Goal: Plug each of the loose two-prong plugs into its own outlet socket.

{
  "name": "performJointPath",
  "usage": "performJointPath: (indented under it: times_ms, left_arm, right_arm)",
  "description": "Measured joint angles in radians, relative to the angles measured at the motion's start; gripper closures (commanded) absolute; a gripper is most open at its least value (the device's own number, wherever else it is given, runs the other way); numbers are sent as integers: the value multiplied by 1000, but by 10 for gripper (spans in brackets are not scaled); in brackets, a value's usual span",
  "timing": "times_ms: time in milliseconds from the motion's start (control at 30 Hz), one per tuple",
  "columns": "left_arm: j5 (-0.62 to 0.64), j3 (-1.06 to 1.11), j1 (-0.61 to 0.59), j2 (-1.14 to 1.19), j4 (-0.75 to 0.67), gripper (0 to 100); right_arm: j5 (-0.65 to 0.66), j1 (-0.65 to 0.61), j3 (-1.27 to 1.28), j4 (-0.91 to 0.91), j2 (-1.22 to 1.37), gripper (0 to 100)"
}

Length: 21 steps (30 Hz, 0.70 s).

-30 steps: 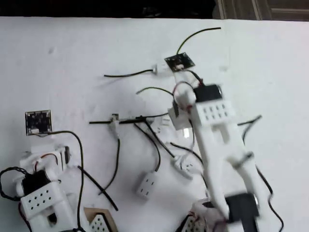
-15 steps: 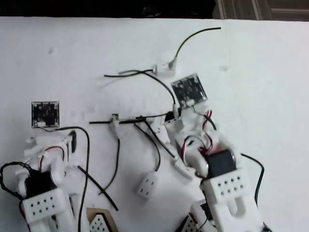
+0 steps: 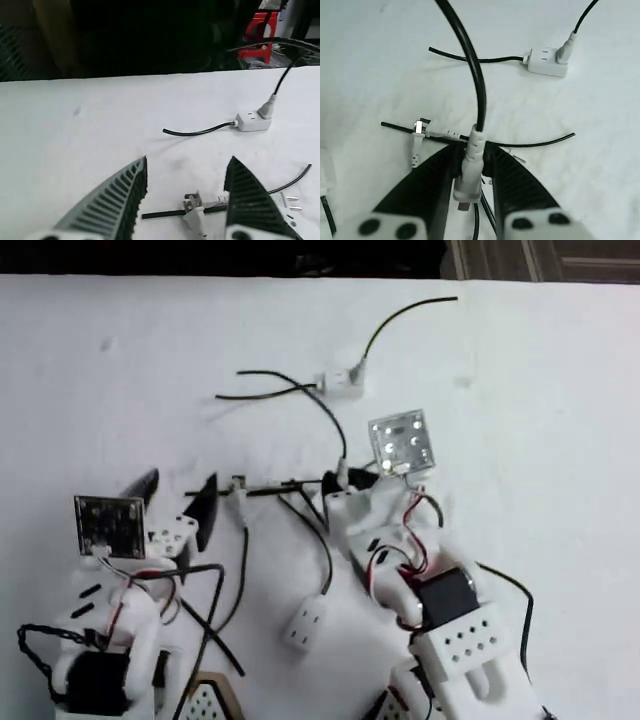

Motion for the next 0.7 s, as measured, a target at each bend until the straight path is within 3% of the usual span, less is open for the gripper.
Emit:
performJointPath:
  times_ms: [300, 700]
  left_arm:
    - [72, 38, 109, -2, 0, 745]
    - [75, 92, 114, -14, 0, 745]
  right_arm:
    - [34, -60, 83, 0, -3, 981]
    - [75, -129, 114, 0, -3, 981]
